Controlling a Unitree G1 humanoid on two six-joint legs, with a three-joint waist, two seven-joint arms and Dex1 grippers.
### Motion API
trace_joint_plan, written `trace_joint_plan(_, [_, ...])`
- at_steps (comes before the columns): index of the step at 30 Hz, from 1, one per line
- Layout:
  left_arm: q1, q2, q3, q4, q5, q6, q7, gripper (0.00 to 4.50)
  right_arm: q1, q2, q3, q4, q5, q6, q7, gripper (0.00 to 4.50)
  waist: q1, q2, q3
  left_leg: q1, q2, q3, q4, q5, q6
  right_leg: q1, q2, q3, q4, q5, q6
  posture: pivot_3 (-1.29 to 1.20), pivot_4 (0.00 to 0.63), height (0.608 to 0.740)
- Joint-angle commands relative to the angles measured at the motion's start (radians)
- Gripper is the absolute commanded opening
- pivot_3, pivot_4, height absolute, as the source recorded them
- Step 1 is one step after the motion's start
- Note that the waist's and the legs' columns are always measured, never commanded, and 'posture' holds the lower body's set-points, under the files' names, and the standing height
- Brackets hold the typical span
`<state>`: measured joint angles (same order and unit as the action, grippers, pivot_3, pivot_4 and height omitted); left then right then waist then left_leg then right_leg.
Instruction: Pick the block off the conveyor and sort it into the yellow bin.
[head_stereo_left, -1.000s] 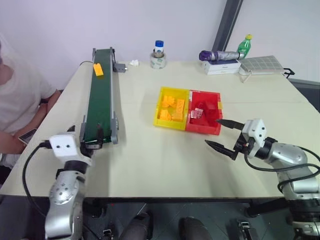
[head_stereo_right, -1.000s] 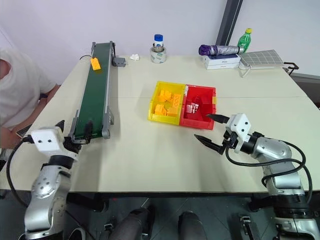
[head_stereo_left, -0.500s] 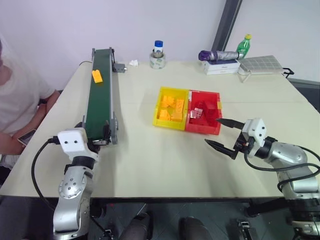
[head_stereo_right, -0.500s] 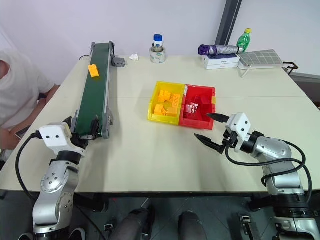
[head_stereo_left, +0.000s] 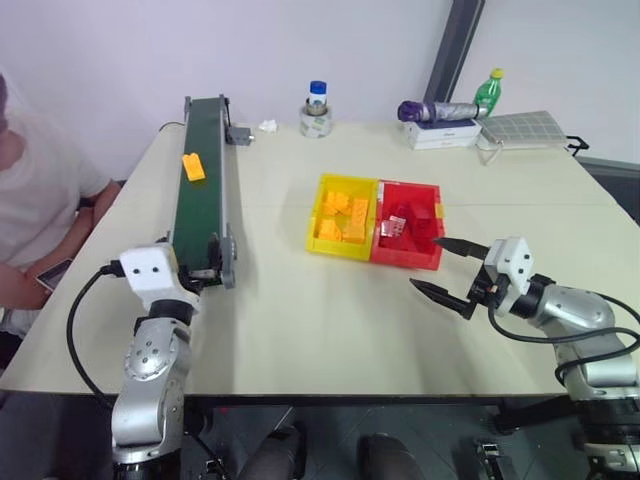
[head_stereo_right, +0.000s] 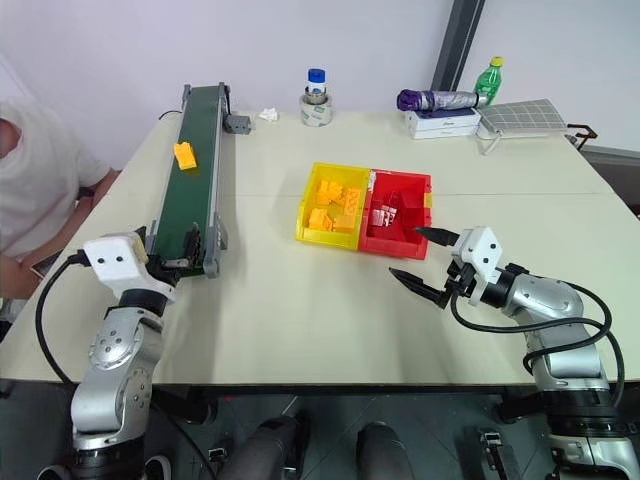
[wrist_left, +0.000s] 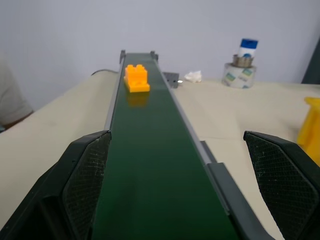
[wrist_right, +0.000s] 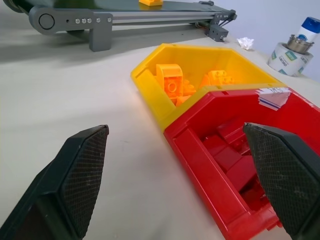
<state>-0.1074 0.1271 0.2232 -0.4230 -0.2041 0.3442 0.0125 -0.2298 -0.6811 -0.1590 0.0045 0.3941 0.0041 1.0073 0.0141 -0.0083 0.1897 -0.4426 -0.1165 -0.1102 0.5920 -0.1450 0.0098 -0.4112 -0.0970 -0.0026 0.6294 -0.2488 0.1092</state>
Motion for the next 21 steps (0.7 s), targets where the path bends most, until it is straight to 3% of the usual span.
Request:
trace_joint_plan(1, [-0.079, 0.029, 0.012, 0.024, 0.003, 0.022, 0.003, 4.48, 0.003, 0.005, -0.01, -0.032, 0.004, -0.017, -0.005, 4.5, 0.001, 0.0, 0.0, 0.0, 0.0, 0.0, 0.0, 0.0, 0.0, 0.0, 0.0, 0.0, 0.0, 0.0, 0.0, 0.0, 0.15, 0.74])
trace_joint_plan(15, [-0.525, 0.152, 0.063, 0.408, -0.005, 0.173, 0.032, 4.48, 0.01, 0.004, -0.002, -0.051, 0.009, -0.002, -0.015, 4.5, 0.0, 0.0, 0.0, 0.0, 0.0, 0.0, 0.001, 0.0, 0.0, 0.0, 0.001, -0.001, 0.001, 0.002, 0.003, 0.0, 0.15, 0.74])
trace_joint_plan(21, [-0.579, 0.143, 0.068, 0.496, 0.032, 0.207, 0.103, 4.48, 0.023, 0.001, -0.006, -0.064, 0.012, 0.004, -0.02, 4.5, -0.001, 0.0, 0.0, 0.0, -0.001, 0.0, 0.001, 0.0, 0.0, 0.0, 0.001, -0.001, 0.001, 0.003, 0.005, 0.0, 0.15, 0.74])
